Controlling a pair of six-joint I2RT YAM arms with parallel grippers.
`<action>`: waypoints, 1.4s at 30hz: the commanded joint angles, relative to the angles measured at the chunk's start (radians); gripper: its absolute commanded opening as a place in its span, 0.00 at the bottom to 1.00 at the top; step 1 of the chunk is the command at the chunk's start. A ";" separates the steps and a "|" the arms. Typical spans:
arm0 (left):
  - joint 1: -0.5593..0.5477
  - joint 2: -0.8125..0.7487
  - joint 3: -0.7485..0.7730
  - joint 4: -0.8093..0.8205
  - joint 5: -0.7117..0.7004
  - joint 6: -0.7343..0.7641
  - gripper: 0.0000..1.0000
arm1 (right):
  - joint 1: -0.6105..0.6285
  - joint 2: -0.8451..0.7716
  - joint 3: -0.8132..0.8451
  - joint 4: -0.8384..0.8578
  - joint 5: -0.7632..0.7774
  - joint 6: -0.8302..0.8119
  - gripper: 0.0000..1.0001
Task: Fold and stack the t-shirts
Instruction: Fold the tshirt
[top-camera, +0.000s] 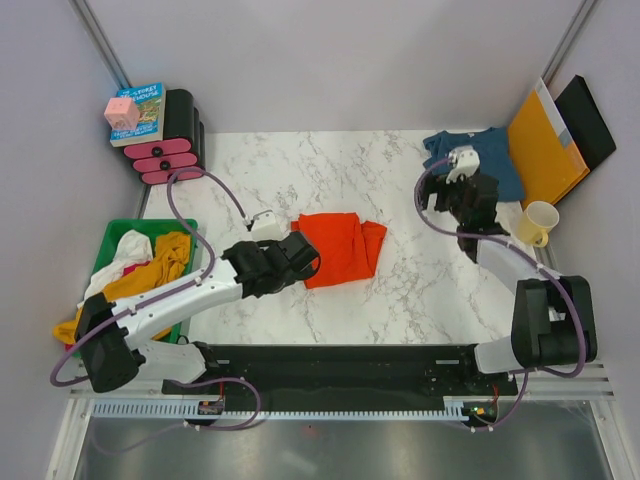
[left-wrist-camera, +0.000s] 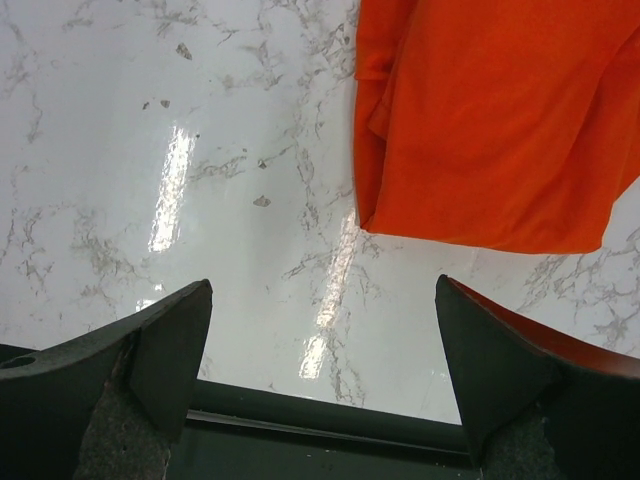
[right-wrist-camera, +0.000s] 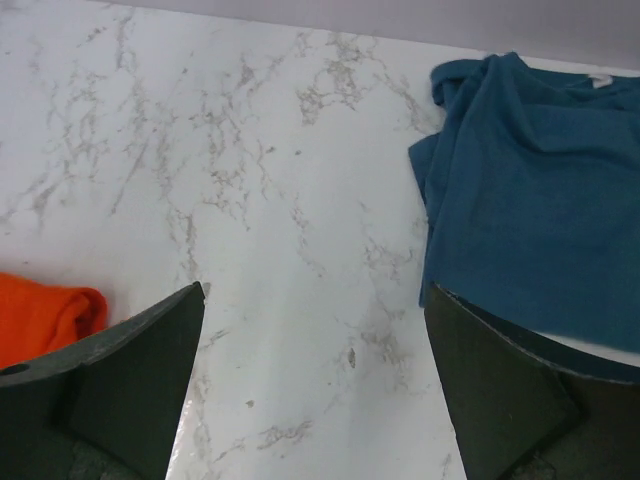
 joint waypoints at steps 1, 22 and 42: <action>-0.004 0.058 0.028 -0.002 -0.018 -0.099 1.00 | 0.014 0.017 0.299 -0.590 -0.195 -0.015 0.98; 0.151 0.291 0.047 0.487 0.293 0.364 0.81 | 0.202 -0.155 0.216 -0.867 -0.237 -0.078 0.70; 0.200 0.612 0.117 0.596 0.464 0.458 0.12 | 0.218 0.084 0.307 -0.813 -0.244 0.040 0.97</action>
